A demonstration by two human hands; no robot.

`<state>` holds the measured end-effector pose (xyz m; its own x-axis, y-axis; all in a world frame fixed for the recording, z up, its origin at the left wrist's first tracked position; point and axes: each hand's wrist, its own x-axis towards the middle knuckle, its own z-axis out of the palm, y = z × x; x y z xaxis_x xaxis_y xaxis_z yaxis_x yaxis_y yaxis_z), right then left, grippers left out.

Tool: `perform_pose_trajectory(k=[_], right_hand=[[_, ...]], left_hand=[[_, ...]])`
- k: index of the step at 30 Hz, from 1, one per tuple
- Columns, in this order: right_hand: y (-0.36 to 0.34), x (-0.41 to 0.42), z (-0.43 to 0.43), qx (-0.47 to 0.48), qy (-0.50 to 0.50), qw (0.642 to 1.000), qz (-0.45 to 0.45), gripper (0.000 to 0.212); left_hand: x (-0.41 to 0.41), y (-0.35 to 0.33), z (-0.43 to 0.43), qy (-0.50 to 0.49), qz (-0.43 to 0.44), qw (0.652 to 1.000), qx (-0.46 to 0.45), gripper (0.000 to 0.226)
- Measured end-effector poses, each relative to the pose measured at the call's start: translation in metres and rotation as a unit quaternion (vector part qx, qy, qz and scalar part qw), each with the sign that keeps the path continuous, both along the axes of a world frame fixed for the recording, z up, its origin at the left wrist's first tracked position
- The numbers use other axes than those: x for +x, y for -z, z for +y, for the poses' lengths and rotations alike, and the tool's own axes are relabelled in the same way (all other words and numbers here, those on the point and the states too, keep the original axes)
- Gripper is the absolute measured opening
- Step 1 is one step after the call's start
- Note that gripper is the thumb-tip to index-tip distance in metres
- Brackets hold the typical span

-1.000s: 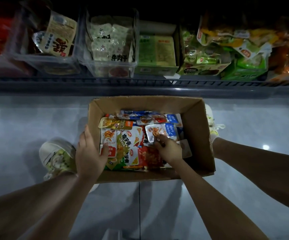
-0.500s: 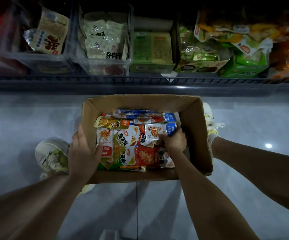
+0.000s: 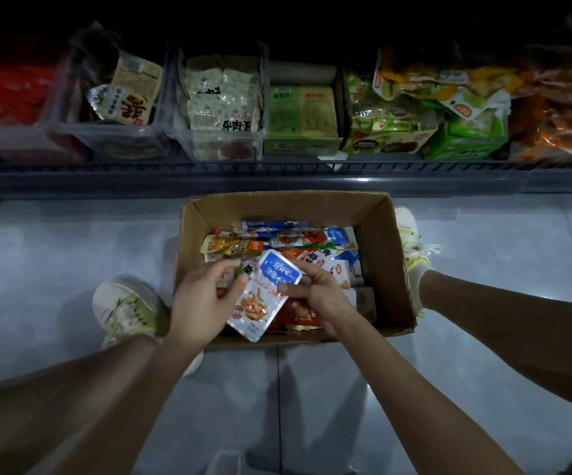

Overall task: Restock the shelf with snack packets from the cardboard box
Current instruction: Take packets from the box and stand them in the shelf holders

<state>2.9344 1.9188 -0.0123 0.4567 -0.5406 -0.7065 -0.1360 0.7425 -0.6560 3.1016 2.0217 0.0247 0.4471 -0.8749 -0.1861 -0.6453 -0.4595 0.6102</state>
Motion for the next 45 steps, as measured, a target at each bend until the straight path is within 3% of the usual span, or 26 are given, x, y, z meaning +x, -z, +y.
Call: perform_pose_trajectory(k=[2,4,6,9,12,15,21,25,32,38,42,45], right_hand=[[-0.005,0.010,0.003,-0.005,-0.017,1.000,-0.014,0.044],[-0.007,0.016,0.000,0.001,-0.021,1.000,-0.022,0.043],[-0.004,0.018,-0.008,0.015,0.007,1.000,-0.016,0.034],[0.012,0.017,-0.028,0.010,0.098,0.992,0.073,0.014],[0.030,0.020,-0.052,0.025,0.165,0.976,0.141,0.023],[0.039,0.030,-0.069,0.061,0.201,0.971,0.115,0.030],[0.041,0.045,-0.078,0.136,0.277,0.948,0.078,0.005],[0.037,0.027,-0.059,0.145,0.257,0.951,0.094,0.015],[0.002,-0.007,-0.024,0.161,0.213,0.963,0.028,0.029],[-0.035,0.005,-0.002,0.150,0.121,0.981,-0.023,0.026],[-0.046,0.020,0.019,0.091,0.044,0.995,-0.011,0.024],[-0.047,0.027,0.032,0.028,0.009,1.000,0.007,0.014]], left_hand=[[-0.003,0.000,-0.003,-0.016,0.126,0.991,0.044,0.032],[0.000,0.002,-0.005,-0.051,0.188,0.980,0.049,0.031],[0.007,0.004,-0.007,-0.087,0.188,0.978,0.026,0.032],[0.017,0.004,-0.013,-0.135,0.180,0.974,-0.005,0.037],[0.026,0.005,-0.022,-0.184,0.205,0.961,-0.010,0.036],[0.030,0.010,-0.030,-0.216,0.233,0.948,-0.008,0.030],[0.030,0.017,-0.041,-0.264,0.267,0.926,-0.017,0.018],[0.026,0.021,-0.041,-0.282,0.286,0.916,-0.018,0.016],[0.011,0.013,-0.032,-0.321,0.322,0.890,-0.030,0.018],[-0.010,-0.012,-0.027,-0.353,0.365,0.859,-0.063,0.016],[-0.019,-0.020,-0.025,-0.376,0.417,0.820,-0.109,0.019],[-0.019,-0.021,-0.018,-0.349,0.398,0.837,-0.135,0.027]])
